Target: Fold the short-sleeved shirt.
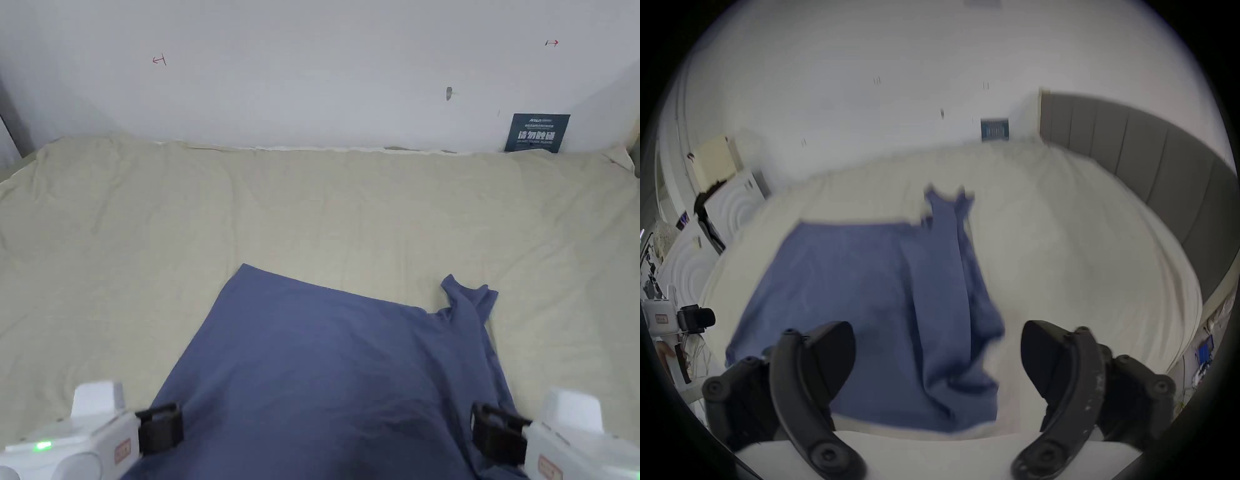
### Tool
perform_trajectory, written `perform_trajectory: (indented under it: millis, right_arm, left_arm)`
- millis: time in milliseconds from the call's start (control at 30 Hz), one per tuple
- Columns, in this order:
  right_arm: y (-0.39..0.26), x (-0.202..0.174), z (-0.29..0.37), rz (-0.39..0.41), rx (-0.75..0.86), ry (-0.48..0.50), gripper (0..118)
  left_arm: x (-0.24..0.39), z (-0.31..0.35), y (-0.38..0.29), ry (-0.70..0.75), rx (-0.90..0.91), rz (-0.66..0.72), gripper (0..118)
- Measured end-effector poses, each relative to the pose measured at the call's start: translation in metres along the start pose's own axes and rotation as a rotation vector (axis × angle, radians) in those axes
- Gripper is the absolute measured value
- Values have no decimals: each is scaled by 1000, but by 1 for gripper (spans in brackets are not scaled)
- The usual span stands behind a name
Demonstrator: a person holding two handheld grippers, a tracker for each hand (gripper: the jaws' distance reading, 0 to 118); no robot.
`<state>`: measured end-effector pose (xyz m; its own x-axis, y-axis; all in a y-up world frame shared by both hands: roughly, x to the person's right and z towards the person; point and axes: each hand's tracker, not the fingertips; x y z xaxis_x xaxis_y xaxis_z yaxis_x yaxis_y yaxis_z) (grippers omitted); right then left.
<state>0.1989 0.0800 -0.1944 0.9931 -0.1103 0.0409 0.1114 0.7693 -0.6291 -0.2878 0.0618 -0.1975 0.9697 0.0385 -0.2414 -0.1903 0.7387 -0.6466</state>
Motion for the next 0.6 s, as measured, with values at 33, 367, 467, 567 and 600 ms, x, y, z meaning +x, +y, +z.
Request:
perform_trajectory:
  millis: [33,367,467,567,600]
  right_arm:
    - [14,-4,9,13,60,-8,108]
    - [86,-39,81,128,458,-102,107]
    - [85,-45,88,141,528,-134,76]
    - [84,-48,88,169,551,-151,8]
    - [84,-48,87,170,554,-148,2]
  left_arm:
    - [7,9,14,-16,44,8,114]
    - [71,80,96,-84,548,-76,114]
    - [83,88,95,-97,628,-88,103]
    - [94,88,92,-111,643,-116,30]
    - [98,86,91,-110,639,-132,2]
